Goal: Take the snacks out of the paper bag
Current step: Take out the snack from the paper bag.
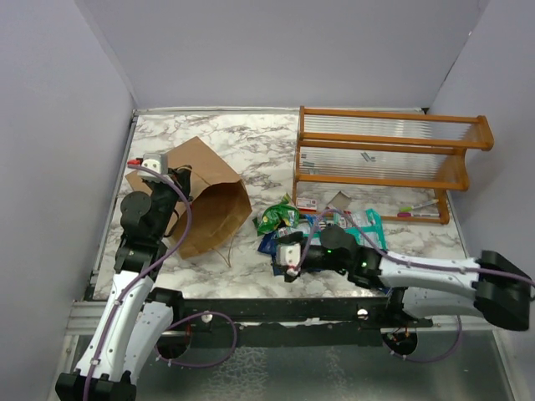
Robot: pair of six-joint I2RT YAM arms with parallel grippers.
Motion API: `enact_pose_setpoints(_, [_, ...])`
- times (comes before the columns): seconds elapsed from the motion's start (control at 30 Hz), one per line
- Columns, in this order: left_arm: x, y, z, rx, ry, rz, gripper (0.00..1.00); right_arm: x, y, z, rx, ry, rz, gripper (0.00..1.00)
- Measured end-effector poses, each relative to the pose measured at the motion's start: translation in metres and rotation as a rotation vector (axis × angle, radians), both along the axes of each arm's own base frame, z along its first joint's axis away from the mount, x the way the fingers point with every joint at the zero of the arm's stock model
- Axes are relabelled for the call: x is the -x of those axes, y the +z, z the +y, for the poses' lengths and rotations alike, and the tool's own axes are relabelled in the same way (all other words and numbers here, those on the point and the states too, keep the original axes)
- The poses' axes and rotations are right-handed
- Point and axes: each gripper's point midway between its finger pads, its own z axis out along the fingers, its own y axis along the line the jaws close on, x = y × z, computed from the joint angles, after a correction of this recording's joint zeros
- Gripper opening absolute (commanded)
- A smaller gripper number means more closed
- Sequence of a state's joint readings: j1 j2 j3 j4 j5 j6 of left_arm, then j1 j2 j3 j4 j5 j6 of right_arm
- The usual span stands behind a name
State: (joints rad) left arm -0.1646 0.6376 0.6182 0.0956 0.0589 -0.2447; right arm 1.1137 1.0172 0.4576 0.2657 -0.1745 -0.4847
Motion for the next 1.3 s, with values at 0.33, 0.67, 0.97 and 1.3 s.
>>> enact_pose_setpoints(0.33, [0.007, 0.011, -0.002, 0.008, -0.021, -0.037, 0.0, -0.043, -0.003, 0.126, 0.07, 0.249, -0.433, 0.58])
enact_pose_setpoints(0.67, [0.018, 0.024, -0.009, -0.001, -0.071, -0.09, 0.0, -0.078, 0.013, 0.208, 0.027, 0.297, -0.62, 0.54])
enact_pose_setpoints(0.97, [0.026, 0.035, -0.019, -0.004, -0.129, -0.139, 0.0, -0.103, -0.041, 0.241, 0.138, 0.332, -0.607, 0.53])
enact_pose_setpoints(1.3, [0.031, 0.037, -0.03, -0.012, -0.193, -0.153, 0.0, -0.122, -0.052, 0.257, 0.267, 0.377, -0.602, 0.54])
